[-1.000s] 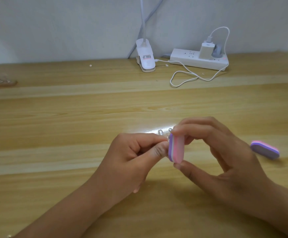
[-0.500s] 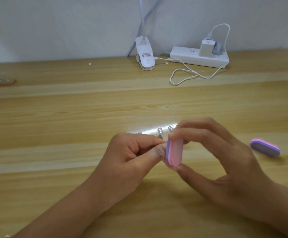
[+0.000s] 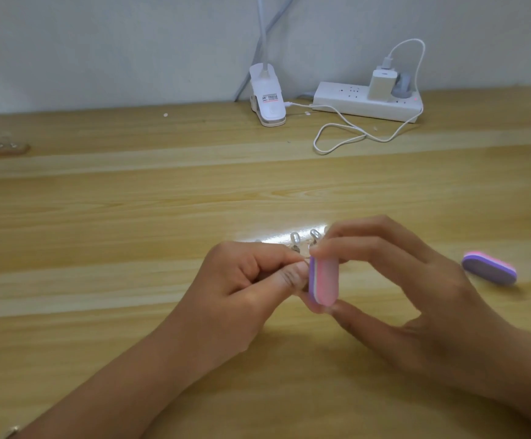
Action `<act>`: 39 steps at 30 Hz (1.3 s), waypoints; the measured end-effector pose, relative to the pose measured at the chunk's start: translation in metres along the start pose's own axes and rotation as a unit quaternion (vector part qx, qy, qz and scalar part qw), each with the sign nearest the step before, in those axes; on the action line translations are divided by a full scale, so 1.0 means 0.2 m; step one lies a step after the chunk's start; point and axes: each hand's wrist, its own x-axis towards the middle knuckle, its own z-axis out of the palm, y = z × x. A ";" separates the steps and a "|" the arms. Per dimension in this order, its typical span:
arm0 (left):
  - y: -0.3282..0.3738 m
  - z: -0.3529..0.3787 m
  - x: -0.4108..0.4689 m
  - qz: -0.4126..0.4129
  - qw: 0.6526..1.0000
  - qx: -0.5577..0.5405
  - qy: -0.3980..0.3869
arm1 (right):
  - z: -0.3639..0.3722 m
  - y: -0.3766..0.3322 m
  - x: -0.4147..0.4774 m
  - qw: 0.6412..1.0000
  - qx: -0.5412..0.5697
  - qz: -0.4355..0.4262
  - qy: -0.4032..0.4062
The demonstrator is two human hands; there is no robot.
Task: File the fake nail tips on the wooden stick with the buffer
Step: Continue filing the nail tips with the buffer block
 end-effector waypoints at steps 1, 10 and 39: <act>0.00 0.00 0.00 -0.006 1.000 -0.003 0.002 | -0.01 0.01 0.00 1.000 -0.001 0.007 0.005; 0.01 0.00 0.01 -0.010 0.998 -0.058 -0.020 | 0.00 0.02 0.01 1.000 0.000 0.021 0.011; 0.01 -0.01 0.00 -0.058 0.990 -0.104 -0.070 | 0.00 0.00 0.00 0.998 0.039 0.026 0.036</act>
